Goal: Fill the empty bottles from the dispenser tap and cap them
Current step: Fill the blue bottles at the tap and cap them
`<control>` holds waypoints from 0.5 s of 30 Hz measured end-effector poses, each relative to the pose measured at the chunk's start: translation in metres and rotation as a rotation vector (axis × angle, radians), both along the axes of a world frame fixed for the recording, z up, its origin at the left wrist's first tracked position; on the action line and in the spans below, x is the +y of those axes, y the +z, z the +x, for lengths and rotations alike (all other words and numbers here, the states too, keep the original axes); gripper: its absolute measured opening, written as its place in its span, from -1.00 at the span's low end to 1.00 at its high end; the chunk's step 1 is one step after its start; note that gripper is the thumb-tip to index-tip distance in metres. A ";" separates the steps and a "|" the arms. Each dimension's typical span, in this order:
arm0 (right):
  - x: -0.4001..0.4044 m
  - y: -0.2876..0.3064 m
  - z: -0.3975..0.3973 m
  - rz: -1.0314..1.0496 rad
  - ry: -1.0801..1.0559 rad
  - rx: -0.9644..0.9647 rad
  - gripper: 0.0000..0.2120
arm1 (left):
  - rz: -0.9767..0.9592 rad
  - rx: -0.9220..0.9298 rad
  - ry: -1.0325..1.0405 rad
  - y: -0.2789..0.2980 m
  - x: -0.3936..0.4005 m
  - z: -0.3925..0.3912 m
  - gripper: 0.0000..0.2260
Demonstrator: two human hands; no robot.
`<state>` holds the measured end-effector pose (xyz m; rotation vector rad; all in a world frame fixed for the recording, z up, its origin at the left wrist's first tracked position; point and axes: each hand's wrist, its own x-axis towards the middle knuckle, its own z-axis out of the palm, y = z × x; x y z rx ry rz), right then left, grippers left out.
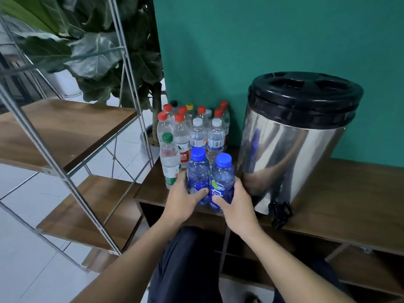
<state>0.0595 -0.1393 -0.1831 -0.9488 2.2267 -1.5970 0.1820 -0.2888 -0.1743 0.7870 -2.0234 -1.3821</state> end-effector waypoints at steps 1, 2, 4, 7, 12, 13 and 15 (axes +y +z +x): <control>-0.001 -0.001 0.001 -0.004 -0.009 0.009 -0.40 | 0.009 0.004 0.005 0.000 0.001 -0.001 -0.40; -0.003 0.000 0.002 -0.011 -0.021 0.016 -0.40 | 0.028 0.013 0.005 0.000 0.001 -0.003 -0.41; -0.005 0.000 0.003 -0.017 -0.049 0.018 -0.40 | 0.071 0.033 0.005 -0.002 -0.001 -0.008 -0.41; -0.011 -0.003 0.004 -0.018 -0.069 -0.036 -0.38 | 0.117 0.045 0.010 -0.002 -0.004 -0.013 -0.40; -0.019 -0.008 0.008 0.007 -0.111 -0.178 -0.35 | 0.261 0.049 0.007 -0.004 -0.015 -0.012 -0.41; -0.019 -0.005 0.009 0.032 -0.111 -0.204 -0.34 | 0.288 0.025 0.003 -0.002 -0.017 -0.011 -0.40; -0.019 0.004 0.012 0.067 -0.110 -0.254 -0.31 | 0.320 -0.037 0.014 0.008 -0.022 -0.007 -0.42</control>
